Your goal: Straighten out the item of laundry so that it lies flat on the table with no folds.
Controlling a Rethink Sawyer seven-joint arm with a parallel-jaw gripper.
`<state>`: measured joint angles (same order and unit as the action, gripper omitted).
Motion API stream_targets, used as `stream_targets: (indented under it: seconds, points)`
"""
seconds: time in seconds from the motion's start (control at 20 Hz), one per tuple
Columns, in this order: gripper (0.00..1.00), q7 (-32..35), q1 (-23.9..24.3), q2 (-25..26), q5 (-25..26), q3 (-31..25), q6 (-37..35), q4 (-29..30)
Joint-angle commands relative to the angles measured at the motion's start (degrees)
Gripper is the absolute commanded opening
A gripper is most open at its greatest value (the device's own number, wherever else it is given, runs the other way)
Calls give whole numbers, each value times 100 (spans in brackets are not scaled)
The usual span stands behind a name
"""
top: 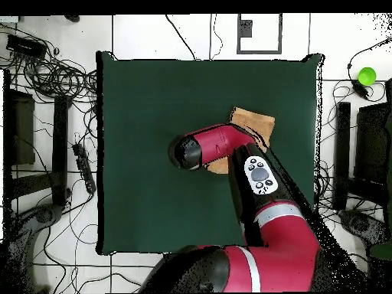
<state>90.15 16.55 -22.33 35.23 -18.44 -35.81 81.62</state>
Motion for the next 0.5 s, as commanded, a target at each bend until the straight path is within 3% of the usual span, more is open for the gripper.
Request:
stream_targets:
  seconds: [0.05, 0.5]
  points:
    - [0, 244, -82, 748, -13, 88, -243, -385]
    - [0, 311, -135, 790, -166, 154, -359, -438]
